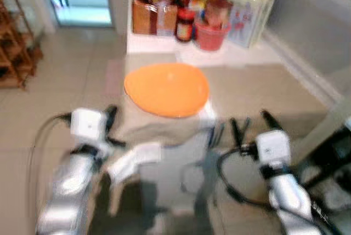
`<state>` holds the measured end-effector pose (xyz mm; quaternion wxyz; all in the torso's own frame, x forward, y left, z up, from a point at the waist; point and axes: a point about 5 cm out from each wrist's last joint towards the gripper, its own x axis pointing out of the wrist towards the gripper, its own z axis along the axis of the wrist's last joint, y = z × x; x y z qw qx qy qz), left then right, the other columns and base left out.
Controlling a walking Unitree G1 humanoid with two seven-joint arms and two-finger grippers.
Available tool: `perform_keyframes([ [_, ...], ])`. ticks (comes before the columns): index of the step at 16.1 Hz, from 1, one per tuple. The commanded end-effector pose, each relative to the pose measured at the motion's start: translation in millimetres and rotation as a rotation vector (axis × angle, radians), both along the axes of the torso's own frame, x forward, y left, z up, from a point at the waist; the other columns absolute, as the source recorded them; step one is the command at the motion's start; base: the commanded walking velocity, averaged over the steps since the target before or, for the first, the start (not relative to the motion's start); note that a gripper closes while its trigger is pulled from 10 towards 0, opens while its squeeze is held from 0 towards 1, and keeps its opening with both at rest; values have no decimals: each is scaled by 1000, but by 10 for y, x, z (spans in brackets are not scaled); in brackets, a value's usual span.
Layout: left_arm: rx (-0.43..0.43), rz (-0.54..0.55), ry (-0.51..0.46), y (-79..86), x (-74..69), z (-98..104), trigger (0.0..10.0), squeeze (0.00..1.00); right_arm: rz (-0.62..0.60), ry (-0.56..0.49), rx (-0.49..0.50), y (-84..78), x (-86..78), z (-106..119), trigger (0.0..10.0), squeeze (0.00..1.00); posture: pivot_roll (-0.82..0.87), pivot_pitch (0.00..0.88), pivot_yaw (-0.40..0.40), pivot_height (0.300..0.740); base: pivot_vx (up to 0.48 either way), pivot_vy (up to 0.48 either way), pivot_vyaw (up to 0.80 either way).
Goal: Setting the table
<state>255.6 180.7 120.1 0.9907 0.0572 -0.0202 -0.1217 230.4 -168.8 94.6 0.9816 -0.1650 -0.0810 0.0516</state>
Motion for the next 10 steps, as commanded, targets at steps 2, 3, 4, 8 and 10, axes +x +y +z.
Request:
perform_keyframes([
  [2,31,-3,-10,20,49,37,10000,0,-2,-49,5,39,28,79,10000,0,65,0,-44,740,0,0,-322],
  [3,41,-14,-19,7,72,55,10000,0,-9,-63,-3,33,29,104,10000,0,61,0,-42,740,0,0,-738],
  [4,45,-23,-21,-3,83,60,10000,0,-8,-74,-13,34,26,119,10000,0,57,0,-39,740,0,0,-738],
  [8,93,-95,-74,-91,230,182,10000,0,-18,-92,-30,38,48,148,10000,0,49,0,-26,740,0,0,0],
  [10,90,-110,-83,-116,275,217,10000,0,-28,-93,-13,35,57,151,10000,0,49,0,-21,740,0,0,-622],
])
